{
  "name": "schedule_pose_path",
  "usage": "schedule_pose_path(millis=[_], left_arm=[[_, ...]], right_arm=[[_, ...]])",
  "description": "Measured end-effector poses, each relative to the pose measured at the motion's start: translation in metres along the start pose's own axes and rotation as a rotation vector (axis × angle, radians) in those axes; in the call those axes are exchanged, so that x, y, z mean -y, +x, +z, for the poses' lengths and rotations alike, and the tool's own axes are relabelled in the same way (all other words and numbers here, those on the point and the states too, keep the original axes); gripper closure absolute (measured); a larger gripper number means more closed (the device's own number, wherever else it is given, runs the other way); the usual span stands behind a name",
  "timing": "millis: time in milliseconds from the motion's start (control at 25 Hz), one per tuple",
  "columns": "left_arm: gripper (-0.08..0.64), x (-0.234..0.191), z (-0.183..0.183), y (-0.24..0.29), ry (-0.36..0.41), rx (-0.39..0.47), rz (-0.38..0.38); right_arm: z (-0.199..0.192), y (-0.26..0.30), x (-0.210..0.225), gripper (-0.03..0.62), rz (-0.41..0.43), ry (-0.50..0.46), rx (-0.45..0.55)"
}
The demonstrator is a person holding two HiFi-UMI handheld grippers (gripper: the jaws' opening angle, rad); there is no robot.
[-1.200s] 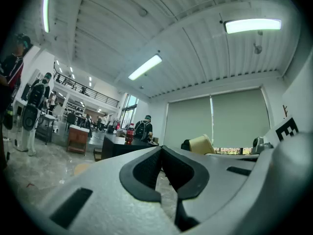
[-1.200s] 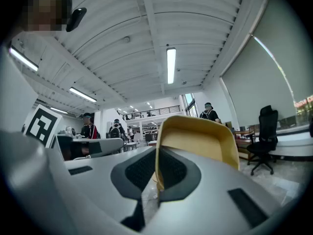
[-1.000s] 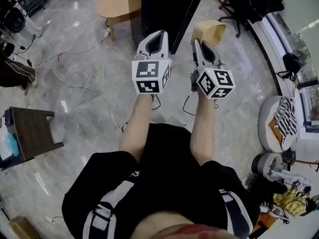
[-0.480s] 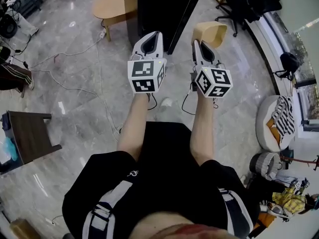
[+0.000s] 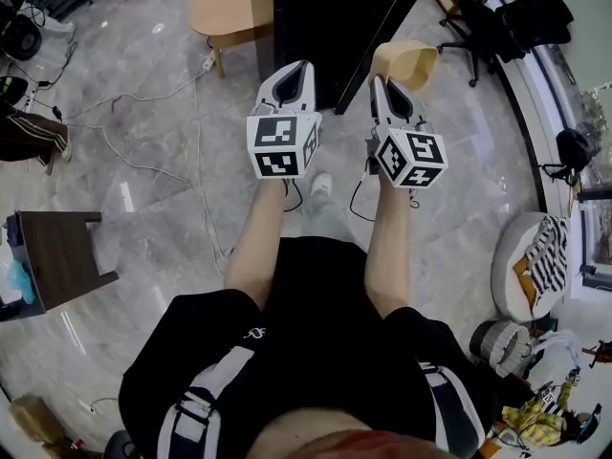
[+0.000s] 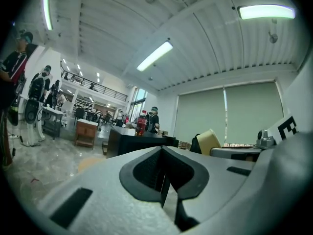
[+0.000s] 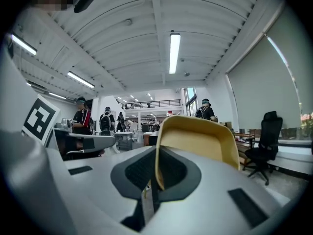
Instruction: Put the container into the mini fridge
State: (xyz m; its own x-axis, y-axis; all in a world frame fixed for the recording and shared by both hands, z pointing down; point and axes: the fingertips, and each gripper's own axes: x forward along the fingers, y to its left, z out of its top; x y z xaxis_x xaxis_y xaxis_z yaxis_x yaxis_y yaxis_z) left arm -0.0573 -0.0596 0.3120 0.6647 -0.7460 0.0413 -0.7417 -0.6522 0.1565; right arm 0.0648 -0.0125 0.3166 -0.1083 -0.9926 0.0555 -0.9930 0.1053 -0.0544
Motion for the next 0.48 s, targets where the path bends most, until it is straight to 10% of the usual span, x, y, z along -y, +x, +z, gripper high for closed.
schedule_pose_path(millis=[480], left_arm=[[0.554,-0.017,-0.047,0.172,-0.01,-0.141,0.084]], right_arm=[[-0.04,0.137,0.124,0.575,0.067,0.056,-0.09]])
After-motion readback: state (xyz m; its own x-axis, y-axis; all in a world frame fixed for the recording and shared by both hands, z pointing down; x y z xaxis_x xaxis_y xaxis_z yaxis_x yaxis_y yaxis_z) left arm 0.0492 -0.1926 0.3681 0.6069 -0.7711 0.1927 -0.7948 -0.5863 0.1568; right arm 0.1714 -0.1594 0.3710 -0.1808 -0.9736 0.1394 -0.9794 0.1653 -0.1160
